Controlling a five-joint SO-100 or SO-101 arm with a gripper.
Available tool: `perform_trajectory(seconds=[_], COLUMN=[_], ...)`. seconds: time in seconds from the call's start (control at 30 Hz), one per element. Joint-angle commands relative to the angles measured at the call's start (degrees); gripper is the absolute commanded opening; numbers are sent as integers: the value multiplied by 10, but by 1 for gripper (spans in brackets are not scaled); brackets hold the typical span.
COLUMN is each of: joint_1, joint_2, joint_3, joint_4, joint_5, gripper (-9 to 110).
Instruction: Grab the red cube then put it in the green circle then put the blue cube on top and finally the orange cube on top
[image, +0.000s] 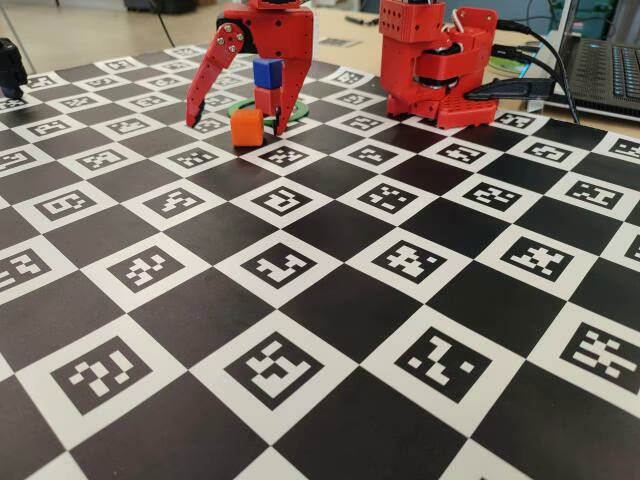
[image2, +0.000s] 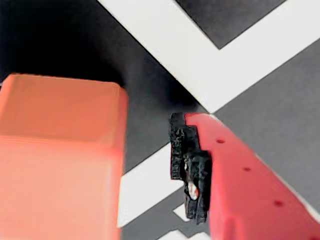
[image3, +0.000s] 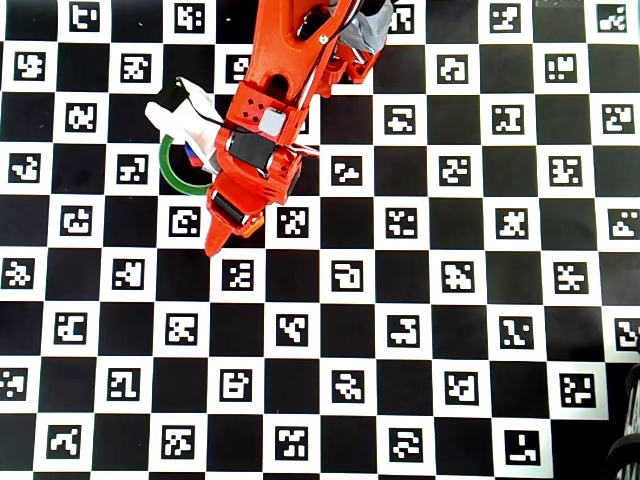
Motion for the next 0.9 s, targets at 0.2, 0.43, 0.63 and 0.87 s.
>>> perform_trajectory(seconds=[0.2, 0.43, 0.63, 0.87], joint_1=[-12, -11, -3, 0], joint_2=[4, 4, 4, 6], joint_3=[-38, -38, -36, -35], joint_4=[-17, -20, -24, -25], joint_5=[32, 38, 49, 55], gripper=[45, 38, 24, 15])
